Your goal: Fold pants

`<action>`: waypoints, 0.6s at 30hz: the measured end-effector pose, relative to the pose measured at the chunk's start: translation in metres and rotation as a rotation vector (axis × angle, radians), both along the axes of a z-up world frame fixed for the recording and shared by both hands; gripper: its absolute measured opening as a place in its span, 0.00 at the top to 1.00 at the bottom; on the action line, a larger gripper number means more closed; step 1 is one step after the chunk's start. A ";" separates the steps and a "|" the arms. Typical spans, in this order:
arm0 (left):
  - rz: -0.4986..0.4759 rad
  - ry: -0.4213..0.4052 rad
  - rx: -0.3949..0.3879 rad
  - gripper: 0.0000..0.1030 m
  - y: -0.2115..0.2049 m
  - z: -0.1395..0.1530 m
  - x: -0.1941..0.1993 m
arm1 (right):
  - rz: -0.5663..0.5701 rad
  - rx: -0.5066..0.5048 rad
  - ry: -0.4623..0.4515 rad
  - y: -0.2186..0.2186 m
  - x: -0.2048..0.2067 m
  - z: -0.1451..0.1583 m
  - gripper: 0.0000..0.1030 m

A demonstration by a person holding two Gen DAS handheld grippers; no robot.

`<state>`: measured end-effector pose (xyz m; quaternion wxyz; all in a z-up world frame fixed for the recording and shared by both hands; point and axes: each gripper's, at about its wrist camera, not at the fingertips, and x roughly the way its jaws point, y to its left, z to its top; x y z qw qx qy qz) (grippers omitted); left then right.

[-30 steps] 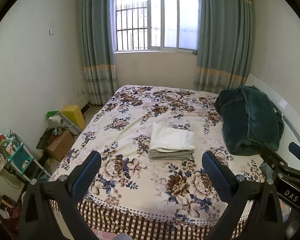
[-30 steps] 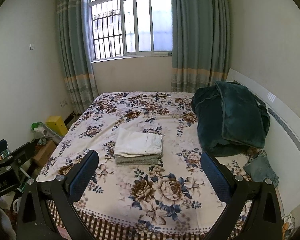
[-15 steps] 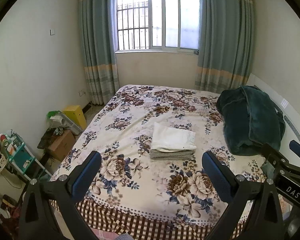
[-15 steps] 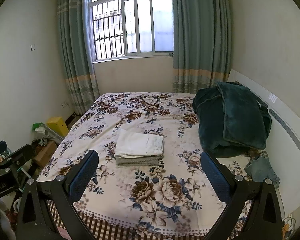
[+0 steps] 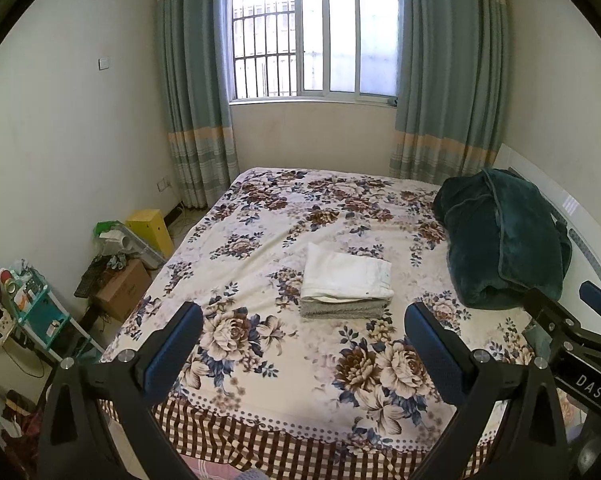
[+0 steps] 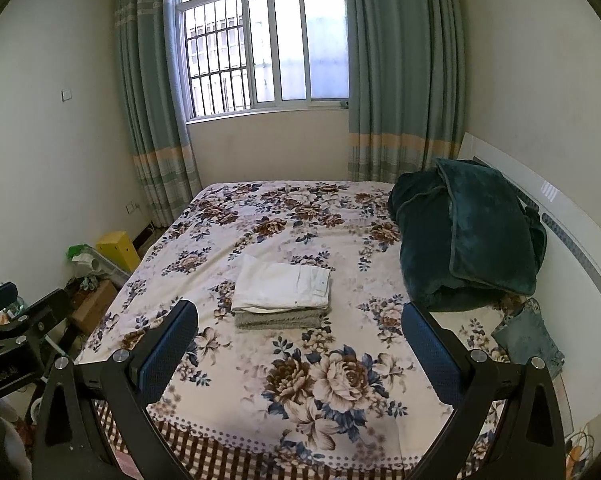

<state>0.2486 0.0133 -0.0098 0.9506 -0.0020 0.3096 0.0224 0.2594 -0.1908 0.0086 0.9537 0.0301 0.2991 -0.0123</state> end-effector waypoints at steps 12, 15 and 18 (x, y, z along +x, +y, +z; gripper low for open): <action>-0.011 -0.001 -0.003 0.00 -0.002 -0.003 0.001 | -0.006 -0.004 -0.010 -0.001 -0.005 -0.001 0.00; -0.015 0.000 -0.001 0.00 -0.003 -0.003 0.002 | -0.009 -0.003 -0.010 0.000 -0.006 -0.001 0.00; -0.015 0.000 0.000 0.00 -0.003 -0.003 0.002 | -0.010 -0.001 -0.011 0.000 -0.007 -0.001 0.00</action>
